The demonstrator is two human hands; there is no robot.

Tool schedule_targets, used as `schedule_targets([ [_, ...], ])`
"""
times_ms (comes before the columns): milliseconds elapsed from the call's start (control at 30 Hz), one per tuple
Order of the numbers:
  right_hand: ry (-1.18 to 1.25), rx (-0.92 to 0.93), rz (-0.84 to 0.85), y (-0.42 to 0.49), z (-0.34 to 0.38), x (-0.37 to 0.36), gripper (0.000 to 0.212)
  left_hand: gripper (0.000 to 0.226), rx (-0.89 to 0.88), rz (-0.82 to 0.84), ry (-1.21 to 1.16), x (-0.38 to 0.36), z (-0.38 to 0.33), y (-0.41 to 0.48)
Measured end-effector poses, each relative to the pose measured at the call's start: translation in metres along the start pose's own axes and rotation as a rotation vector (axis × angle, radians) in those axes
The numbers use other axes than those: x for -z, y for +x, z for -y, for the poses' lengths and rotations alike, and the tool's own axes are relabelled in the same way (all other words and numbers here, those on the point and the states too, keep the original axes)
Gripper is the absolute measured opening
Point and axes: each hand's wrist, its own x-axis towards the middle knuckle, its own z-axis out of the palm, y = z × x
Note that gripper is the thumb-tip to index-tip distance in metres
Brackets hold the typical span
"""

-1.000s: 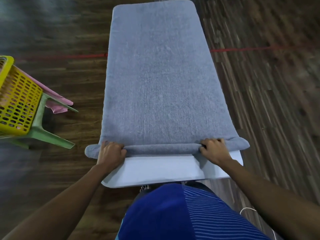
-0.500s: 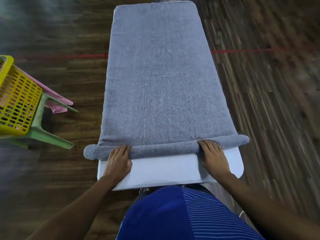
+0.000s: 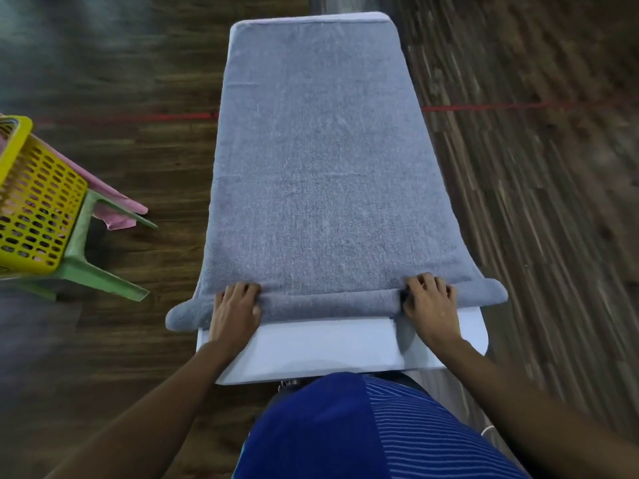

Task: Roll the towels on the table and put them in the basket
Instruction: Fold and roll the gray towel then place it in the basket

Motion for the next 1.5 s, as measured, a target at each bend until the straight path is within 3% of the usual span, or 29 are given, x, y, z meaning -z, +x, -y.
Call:
schedule_targets([
  [67, 0.060, 0.064, -0.093, -0.004, -0.001, -0.002, 0.015, 0.020, -0.064, -0.107, 0.033, -0.004, 0.000, -0.009],
  [133, 0.076, 0.132, -0.080, -0.011, -0.003, -0.004, 0.022, 0.027, -0.118, -0.127, 0.045, -0.007, -0.002, -0.018],
  [267, 0.060, 0.145, 0.048, -0.023, -0.008, -0.009, 0.051, 0.050, -0.105, -0.023, 0.043, -0.011, 0.002, -0.032],
  [333, 0.085, 0.119, 0.055, -0.020, -0.009, -0.008, 0.049, 0.055, -0.070, 0.015, 0.039, -0.010, 0.004, -0.031],
  [467, 0.077, 0.067, 0.103, -0.004, -0.005, 0.002, 0.030, 0.026, -0.005, 0.033, -0.018, 0.000, 0.001, -0.020],
  [633, 0.120, -0.087, 0.351, 0.016, -0.004, 0.014, 0.019, 0.008, 0.091, 0.170, -0.150, 0.016, 0.004, -0.006],
  [700, 0.091, -0.110, 0.314, 0.020, -0.008, 0.010, 0.023, 0.008, 0.099, 0.105, -0.190, 0.014, 0.008, -0.003],
  [833, 0.039, 0.012, 0.019, 0.015, -0.007, 0.005, 0.028, 0.028, -0.010, -0.131, -0.065, 0.006, 0.012, -0.001],
  [933, 0.074, 0.156, 0.054, 0.006, -0.002, 0.003, 0.042, 0.038, -0.100, -0.082, -0.008, 0.000, 0.003, -0.007],
  [1067, 0.049, 0.173, 0.113, -0.002, 0.000, -0.001, 0.050, 0.059, -0.138, 0.045, 0.113, -0.005, 0.001, -0.017],
  [1200, 0.075, 0.145, 0.106, -0.002, -0.005, -0.003, 0.039, 0.044, -0.152, -0.009, 0.076, 0.000, 0.004, -0.013],
  [1333, 0.071, 0.105, 0.277, 0.006, -0.005, 0.012, 0.035, 0.010, -0.109, 0.093, 0.004, 0.014, 0.002, -0.007],
  [1433, 0.195, 0.040, 0.539, 0.020, -0.008, 0.021, 0.036, 0.022, -0.032, 0.253, -0.075, 0.023, 0.004, 0.003],
  [1500, 0.251, 0.009, 0.588, 0.028, -0.010, 0.021, 0.037, 0.018, 0.001, 0.268, -0.114, 0.024, 0.006, 0.008],
])
